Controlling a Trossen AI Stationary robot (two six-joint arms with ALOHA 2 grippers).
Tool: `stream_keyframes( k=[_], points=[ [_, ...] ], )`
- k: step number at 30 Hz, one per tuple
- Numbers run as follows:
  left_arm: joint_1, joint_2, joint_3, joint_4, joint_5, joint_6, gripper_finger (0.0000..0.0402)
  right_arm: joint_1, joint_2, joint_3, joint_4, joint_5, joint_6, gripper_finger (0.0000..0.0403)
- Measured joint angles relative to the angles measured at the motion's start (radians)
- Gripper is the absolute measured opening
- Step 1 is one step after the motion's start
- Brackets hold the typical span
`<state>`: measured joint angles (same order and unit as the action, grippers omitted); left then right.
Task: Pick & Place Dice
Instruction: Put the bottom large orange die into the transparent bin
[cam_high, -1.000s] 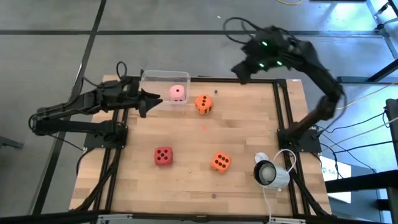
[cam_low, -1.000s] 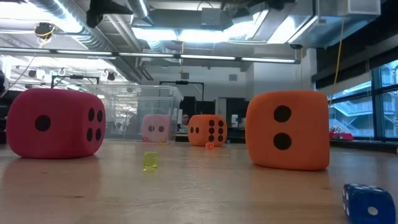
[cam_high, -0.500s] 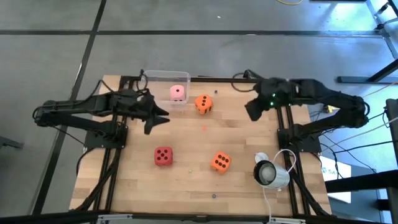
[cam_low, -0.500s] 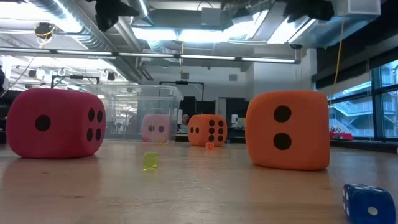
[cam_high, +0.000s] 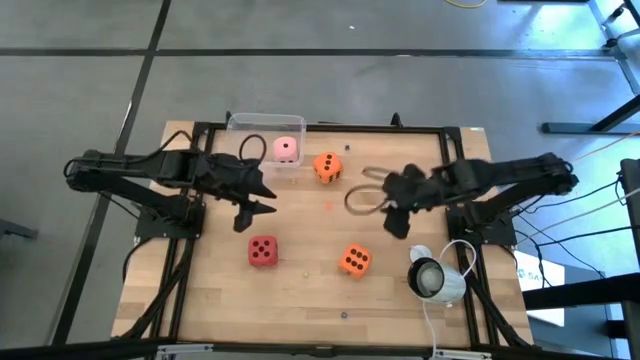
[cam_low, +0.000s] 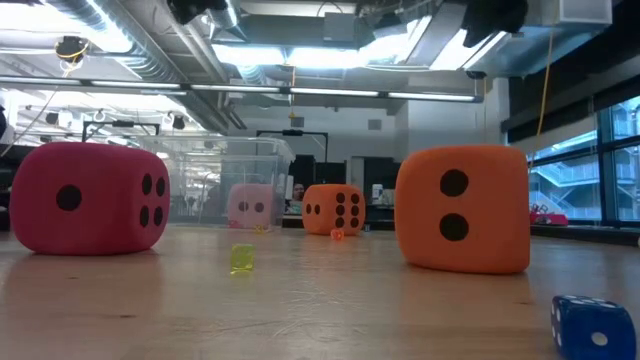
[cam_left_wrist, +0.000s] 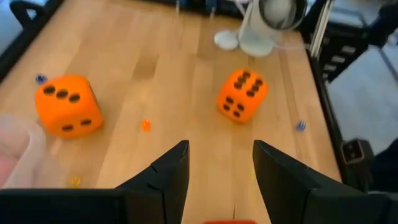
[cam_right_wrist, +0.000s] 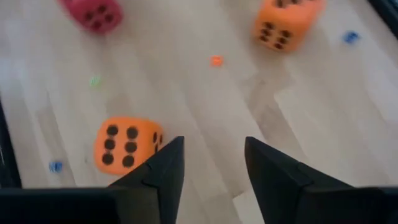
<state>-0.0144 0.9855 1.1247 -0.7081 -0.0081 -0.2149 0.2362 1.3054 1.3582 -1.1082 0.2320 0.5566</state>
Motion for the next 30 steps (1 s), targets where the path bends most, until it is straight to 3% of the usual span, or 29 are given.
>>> stream_keyframes(
  k=[6, 10, 18, 22, 30],
  points=[
    [-0.006, -0.002, -0.003, -0.048, 0.001, -0.104, 0.0168, 0.095, 0.132, 0.0, 0.177, 0.009, -0.29, 0.0211],
    [-0.006, -0.002, -0.003, -0.052, 0.0, -0.142, 0.0168, 0.131, 0.225, 0.0, 0.197, 0.019, -0.444, 0.0232],
    [-0.006, -0.002, -0.003, -0.052, -0.025, -0.148, 0.0168, 0.192, 0.357, 0.0, 0.197, -0.035, -0.567, 0.025],
    [-0.006, -0.002, -0.003, -0.052, -0.026, -0.142, 0.0168, 0.219, 0.384, 0.0, 0.201, -0.092, -0.58, 0.0253],
    [-0.006, -0.002, -0.003, -0.052, -0.026, -0.121, 0.0168, 0.26, 0.389, 0.0, 0.271, -0.083, -0.708, 0.0254]
  ],
)
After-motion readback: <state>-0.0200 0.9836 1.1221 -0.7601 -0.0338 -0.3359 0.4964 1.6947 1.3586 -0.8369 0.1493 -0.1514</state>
